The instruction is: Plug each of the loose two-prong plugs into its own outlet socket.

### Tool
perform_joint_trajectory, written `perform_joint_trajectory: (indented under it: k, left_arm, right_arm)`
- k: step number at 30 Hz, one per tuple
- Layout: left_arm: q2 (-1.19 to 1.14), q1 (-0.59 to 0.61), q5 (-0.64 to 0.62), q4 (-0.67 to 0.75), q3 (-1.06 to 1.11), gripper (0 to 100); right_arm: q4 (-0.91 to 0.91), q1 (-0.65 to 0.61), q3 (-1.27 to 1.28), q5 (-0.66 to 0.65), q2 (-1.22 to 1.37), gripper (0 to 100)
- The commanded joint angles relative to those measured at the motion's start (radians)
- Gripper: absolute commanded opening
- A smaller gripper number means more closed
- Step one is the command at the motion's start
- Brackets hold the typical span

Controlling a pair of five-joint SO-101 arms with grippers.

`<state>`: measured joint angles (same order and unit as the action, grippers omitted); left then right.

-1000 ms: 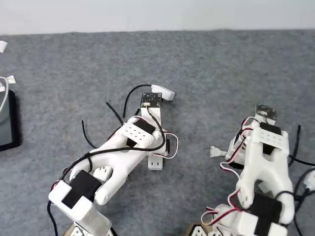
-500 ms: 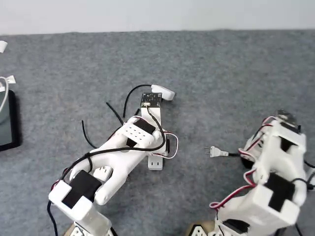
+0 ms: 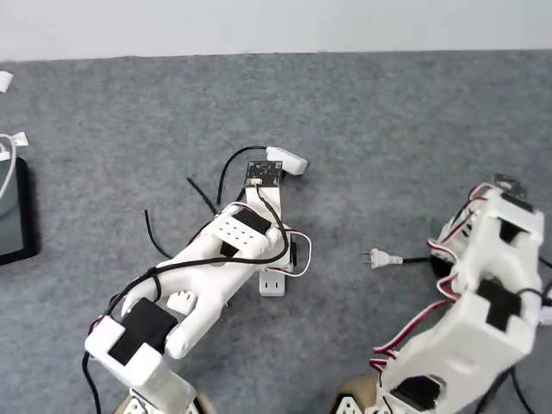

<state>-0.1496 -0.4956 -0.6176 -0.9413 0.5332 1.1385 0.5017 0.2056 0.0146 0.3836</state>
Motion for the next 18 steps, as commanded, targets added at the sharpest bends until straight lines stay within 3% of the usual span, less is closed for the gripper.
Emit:
perform_joint_trajectory:
  k: [1,9,18]
  left_arm:
    - [0.005,0.008,0.008,0.026,-0.039,1]
    - [0.005,0.008,0.008,0.026,-0.039,1]
    - [0.005,0.008,0.008,0.025,-0.039,1]
  right_arm:
    - [0.045,-0.03,-0.247,-0.006,0.087,1.1]
    - [0.295,-0.041,-0.588,-0.003,0.199,1.1]
    - [0.317,-0.081,-0.674,0.035,0.214,1.2]
